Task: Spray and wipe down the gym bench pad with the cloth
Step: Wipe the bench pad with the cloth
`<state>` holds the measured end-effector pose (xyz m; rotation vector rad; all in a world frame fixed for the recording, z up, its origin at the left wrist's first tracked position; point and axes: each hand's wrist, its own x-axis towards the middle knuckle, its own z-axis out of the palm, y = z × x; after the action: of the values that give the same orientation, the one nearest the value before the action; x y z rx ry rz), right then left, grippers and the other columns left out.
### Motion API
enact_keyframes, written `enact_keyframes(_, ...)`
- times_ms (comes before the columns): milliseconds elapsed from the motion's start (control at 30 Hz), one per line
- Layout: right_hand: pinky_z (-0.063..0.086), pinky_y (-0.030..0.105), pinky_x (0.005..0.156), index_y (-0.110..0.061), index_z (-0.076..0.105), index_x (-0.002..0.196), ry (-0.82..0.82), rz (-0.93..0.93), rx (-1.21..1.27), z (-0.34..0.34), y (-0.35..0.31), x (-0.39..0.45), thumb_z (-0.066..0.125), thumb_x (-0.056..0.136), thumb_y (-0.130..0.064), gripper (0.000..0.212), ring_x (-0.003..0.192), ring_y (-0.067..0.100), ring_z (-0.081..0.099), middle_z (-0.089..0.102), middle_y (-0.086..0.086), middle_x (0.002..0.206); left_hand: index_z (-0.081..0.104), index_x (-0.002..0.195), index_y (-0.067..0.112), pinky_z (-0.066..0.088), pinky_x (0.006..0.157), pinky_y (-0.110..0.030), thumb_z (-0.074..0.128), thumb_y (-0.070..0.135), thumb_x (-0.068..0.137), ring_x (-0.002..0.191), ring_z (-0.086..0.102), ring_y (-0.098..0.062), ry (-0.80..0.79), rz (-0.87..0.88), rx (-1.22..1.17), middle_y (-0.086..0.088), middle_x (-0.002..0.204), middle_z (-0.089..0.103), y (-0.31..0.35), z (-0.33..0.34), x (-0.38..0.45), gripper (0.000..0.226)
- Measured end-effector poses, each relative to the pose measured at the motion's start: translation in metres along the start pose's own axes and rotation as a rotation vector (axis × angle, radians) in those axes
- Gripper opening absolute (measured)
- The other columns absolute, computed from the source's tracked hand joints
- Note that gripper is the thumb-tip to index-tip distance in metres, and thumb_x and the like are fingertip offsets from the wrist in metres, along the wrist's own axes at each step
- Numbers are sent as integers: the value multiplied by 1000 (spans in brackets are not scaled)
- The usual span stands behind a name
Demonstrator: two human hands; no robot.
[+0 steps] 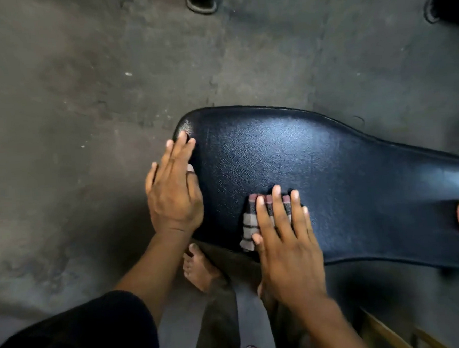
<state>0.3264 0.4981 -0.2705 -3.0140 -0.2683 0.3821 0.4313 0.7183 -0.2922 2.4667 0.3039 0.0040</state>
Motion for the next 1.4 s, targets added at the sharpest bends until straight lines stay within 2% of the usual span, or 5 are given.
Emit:
enact_keyframes(633, 60, 69, 99, -27, 54, 160, -342, 268, 115, -75, 58, -42, 47, 88, -6, 76, 154, 53, 43, 21, 15, 177, 18, 171, 30, 9, 135, -56, 36, 29, 114, 166, 20, -18, -624, -187, 426, 5, 177, 29, 124, -101, -52, 60)
enact_keyframes(667, 53, 55, 31, -26, 57, 156, -369, 237, 168, -85, 66, -57, 41, 83, -10, 76, 159, 48, 36, 23, 12, 178, 18, 171, 28, 10, 135, -54, 35, 29, 114, 166, 20, -19, -646, -150, 432, 5, 178, 25, 136, -104, -66, 59)
enact_keyframes(700, -44, 23, 112, -26, 42, 164, -337, 212, 208, -90, 75, -67, 38, 86, -11, 80, 168, 39, 15, 19, 7, 182, 17, 171, 26, 11, 134, -50, 34, 29, 115, 166, 19, -20, -688, -132, 412, 3, 180, 19, 149, -105, -78, 59)
enact_keyframes(733, 5, 48, 137, -25, 18, 172, -284, 249, 269, -92, 83, -71, 36, 95, -10, 81, 170, 32, -1, 14, 3, 182, 14, 172, 25, 9, 132, -43, 33, 31, 116, 167, 16, -21, -736, -155, 356, 2, 181, 12, 161, -106, -87, 59)
enact_keyframes(1400, 49, 35, 120, -33, 48, 163, -106, 703, 920, -212, 217, -185, 53, 100, -7, 69, 150, 20, 56, 46, -4, 172, 39, 165, 23, 29, 130, -48, 64, 36, 101, 153, 47, -27, -896, 330, 421, -6, 168, 47, 434, -24, -152, 70)
